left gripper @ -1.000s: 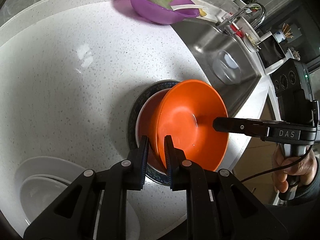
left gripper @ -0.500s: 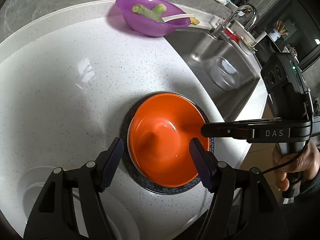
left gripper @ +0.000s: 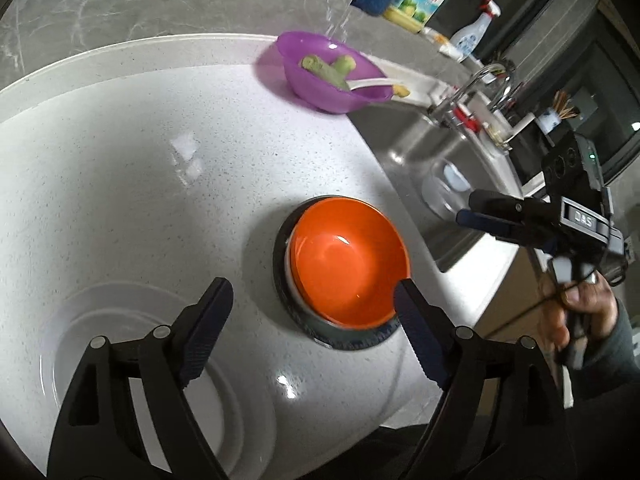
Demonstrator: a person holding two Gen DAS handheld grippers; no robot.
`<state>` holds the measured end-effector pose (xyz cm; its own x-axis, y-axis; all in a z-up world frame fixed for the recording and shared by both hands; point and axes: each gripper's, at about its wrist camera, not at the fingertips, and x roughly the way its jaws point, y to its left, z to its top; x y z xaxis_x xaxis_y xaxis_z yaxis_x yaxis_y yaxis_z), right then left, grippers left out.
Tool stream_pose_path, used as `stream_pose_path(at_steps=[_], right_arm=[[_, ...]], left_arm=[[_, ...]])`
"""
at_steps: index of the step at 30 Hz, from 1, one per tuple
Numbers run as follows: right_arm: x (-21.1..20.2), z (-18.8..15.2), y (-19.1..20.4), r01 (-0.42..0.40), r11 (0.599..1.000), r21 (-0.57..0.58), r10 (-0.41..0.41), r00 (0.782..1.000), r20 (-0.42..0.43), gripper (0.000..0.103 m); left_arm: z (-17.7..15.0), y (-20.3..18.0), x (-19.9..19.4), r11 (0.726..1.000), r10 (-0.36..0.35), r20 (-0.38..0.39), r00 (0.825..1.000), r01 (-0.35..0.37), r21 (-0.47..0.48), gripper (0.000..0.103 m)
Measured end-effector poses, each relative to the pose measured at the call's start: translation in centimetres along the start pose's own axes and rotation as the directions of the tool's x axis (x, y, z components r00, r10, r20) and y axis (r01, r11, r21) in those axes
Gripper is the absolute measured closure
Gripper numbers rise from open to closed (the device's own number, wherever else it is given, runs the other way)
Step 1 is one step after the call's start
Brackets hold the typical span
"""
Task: Organize plates and bowls
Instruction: 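Move both grippers to the rim of the nested bowl stack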
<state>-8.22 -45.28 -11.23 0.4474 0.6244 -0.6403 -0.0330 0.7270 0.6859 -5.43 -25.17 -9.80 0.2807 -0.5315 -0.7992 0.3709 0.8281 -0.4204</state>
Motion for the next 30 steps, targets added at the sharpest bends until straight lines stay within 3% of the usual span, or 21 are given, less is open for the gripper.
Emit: stream_pose_path(at_steps=[5, 8, 12, 14, 20, 23, 27, 29, 30], right_arm=[[-1.4, -0.1, 1.2, 0.094, 0.991, -0.09, -0.094, 0.996, -0.003, 0.031], [-0.6, 0.2, 1.5, 0.182, 0.966, -0.186, -0.193, 0.98, -0.04, 0.034], [0.9, 1.4, 0.1, 0.165, 0.966, -0.2, -0.185, 0.979, -0.089, 0.045], [2.3, 2.4, -0.4, 0.14, 0.963, -0.232, -0.174, 0.975, -0.136, 0.055], [5.7, 5.0, -2.1, 0.028, 0.943, -0.331, -0.125, 0.954, -0.273, 0.063], [6.2, 5.9, -2.6, -0.021, 0.929, -0.371, -0.106, 0.942, -0.319, 0.064], [7.1, 6.6, -2.7, -0.064, 0.908, -0.415, -0.1, 0.927, -0.362, 0.064], [7.6, 6.6, -2.6, -0.084, 0.9, -0.428, -0.099, 0.917, -0.387, 0.065], [7.8, 6.4, -2.5, -0.095, 0.893, -0.439, -0.1, 0.911, -0.4, 0.065]], left_arm=[[-1.5, 0.0, 0.0, 0.999, -0.02, -0.031, 0.999, 0.019, -0.031, 0.019], [-2.4, -0.4, 0.6, 0.999, 0.007, -0.037, 0.999, -0.009, -0.046, 0.021], [-3.7, -0.7, 1.4, 0.995, 0.049, -0.05, 0.998, -0.053, -0.089, 0.025], [-4.0, -0.5, 1.7, 0.986, 0.071, -0.042, 0.997, -0.076, -0.146, 0.025], [-5.6, -1.2, 1.5, 0.917, 0.183, 0.042, 0.982, -0.155, -0.367, 0.025], [-6.7, -2.3, 1.9, 0.873, 0.247, 0.031, 0.968, -0.209, -0.441, 0.025], [-8.0, -3.7, 2.2, 0.821, 0.332, 0.034, 0.943, -0.271, -0.503, 0.036], [-8.6, -3.8, 2.4, 0.801, 0.335, 0.04, 0.941, -0.262, -0.539, 0.058], [-9.1, -3.9, 3.0, 0.79, 0.323, 0.036, 0.946, -0.249, -0.56, 0.064]])
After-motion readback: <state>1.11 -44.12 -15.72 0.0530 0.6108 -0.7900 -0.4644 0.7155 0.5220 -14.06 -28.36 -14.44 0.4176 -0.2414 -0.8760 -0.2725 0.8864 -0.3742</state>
